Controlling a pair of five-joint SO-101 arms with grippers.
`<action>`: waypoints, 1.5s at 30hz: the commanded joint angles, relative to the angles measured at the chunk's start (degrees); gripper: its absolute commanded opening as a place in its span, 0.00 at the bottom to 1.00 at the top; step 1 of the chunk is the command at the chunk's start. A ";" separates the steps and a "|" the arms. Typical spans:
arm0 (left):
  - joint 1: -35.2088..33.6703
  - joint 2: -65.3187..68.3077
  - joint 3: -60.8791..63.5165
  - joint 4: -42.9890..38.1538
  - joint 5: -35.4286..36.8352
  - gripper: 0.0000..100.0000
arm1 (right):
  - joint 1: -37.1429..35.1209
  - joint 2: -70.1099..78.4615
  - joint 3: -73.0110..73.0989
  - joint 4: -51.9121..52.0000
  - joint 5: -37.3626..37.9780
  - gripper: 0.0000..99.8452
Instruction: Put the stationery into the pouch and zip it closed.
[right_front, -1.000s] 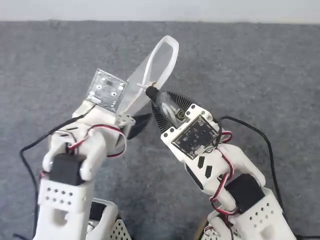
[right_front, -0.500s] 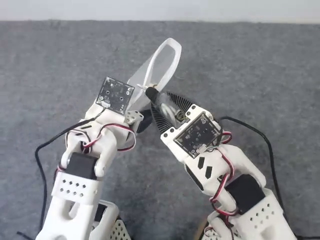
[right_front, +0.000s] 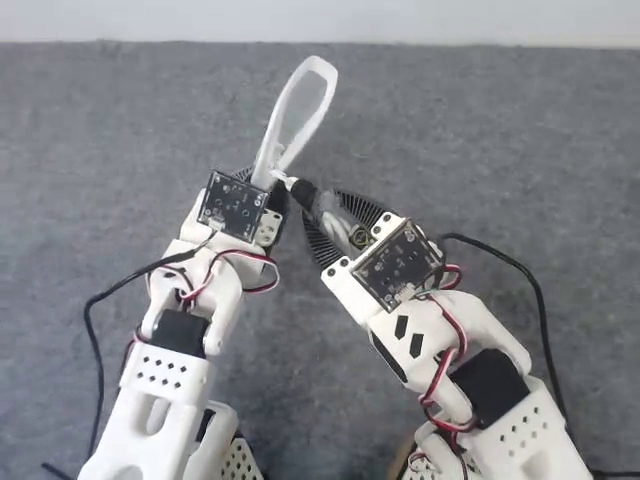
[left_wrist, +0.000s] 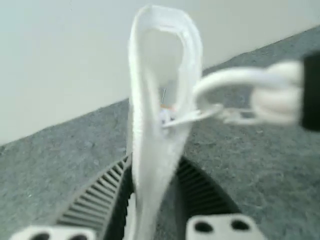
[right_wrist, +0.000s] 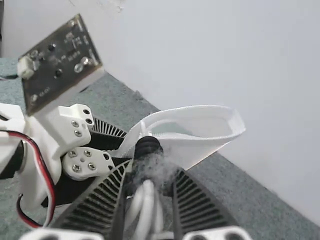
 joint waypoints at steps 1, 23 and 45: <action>-0.26 -0.70 -0.92 -3.25 1.41 0.01 | -0.31 -1.71 -4.48 -0.31 -0.70 0.01; -4.04 -0.70 -3.82 7.74 1.32 0.01 | 12.70 9.71 -4.22 -17.19 -8.00 0.01; -4.13 -0.70 -2.51 8.09 -0.35 0.01 | 15.25 15.69 -11.69 -24.66 -8.44 0.01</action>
